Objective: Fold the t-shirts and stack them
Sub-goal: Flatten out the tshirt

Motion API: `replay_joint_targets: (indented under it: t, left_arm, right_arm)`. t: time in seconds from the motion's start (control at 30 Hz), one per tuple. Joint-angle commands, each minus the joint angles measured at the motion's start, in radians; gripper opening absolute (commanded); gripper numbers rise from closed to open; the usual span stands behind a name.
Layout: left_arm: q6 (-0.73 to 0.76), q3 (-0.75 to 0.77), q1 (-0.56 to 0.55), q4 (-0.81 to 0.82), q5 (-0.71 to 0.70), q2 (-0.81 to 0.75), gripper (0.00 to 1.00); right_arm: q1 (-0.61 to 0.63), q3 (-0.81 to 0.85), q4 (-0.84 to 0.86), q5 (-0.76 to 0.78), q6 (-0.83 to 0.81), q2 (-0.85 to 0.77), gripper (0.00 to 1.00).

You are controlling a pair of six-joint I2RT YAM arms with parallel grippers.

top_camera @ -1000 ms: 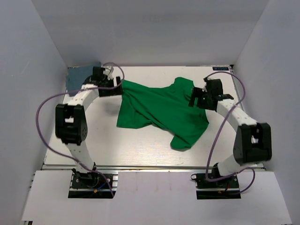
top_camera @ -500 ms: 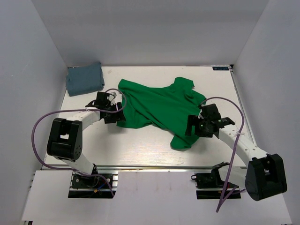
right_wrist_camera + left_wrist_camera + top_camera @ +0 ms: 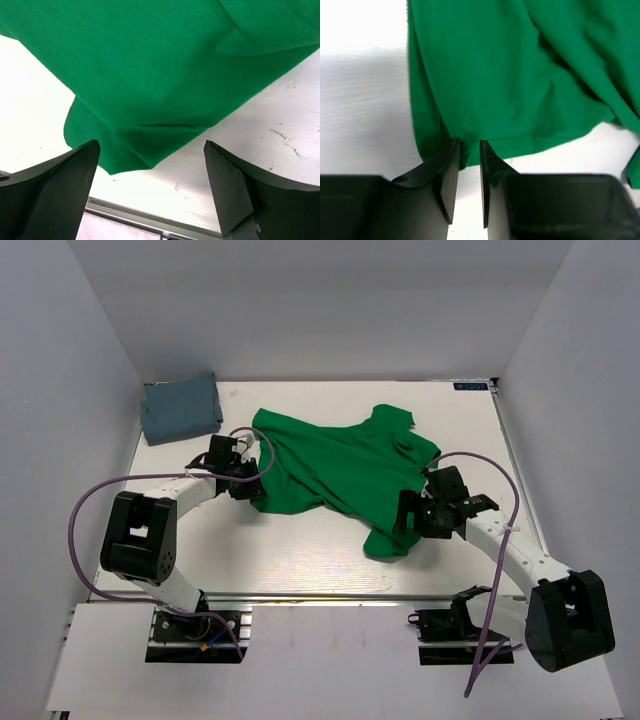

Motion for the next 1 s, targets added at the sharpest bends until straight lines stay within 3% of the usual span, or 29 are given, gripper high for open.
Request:
replay_joint_targets:
  t: [0.0, 0.17, 0.37, 0.43, 0.5, 0.67, 0.77, 0.8, 0.83, 0.97]
  left_arm:
    - [0.008, -0.005, -0.008, 0.019, 0.054, -0.048, 0.33]
    - [0.017, -0.005, -0.019, -0.039, -0.002, -0.013, 0.31]
    - [0.017, 0.004, -0.028, -0.093, -0.131, -0.013, 0.38]
    - [0.017, 0.004, -0.028, -0.078, -0.121, -0.024, 0.38]
    - [0.017, -0.005, -0.028, -0.033, -0.066, -0.024, 0.32]
    - [0.017, -0.005, -0.028, 0.008, -0.015, -0.010, 0.32]
    - [0.017, 0.006, -0.037, 0.030, 0.014, 0.019, 0.24]
    - [0.017, 0.006, -0.037, 0.040, 0.026, 0.028, 0.16]
    - [0.017, 0.006, -0.037, 0.040, 0.027, 0.028, 0.00]
    - [0.017, -0.017, -0.037, 0.080, 0.060, -0.021, 0.00]
  right_arm:
    - [0.009, -0.013, 0.001, 0.014, 0.015, -0.015, 0.90]
    - [0.010, -0.006, -0.036, 0.042, 0.011, -0.037, 0.90]
    - [0.018, 0.003, -0.071, 0.040, 0.003, -0.043, 0.90]
    - [0.024, 0.003, -0.074, 0.029, 0.003, -0.048, 0.90]
    - [0.030, 0.001, -0.073, 0.022, 0.003, -0.048, 0.90]
    - [0.059, 0.000, -0.050, -0.049, -0.017, -0.037, 0.90]
    - [0.087, 0.007, -0.053, -0.073, -0.023, -0.044, 0.90]
    - [0.094, 0.009, -0.051, -0.078, -0.028, -0.054, 0.90]
    - [0.097, 0.010, -0.053, -0.084, -0.028, -0.063, 0.90]
    - [0.140, 0.000, -0.060, -0.119, -0.046, -0.072, 0.88]
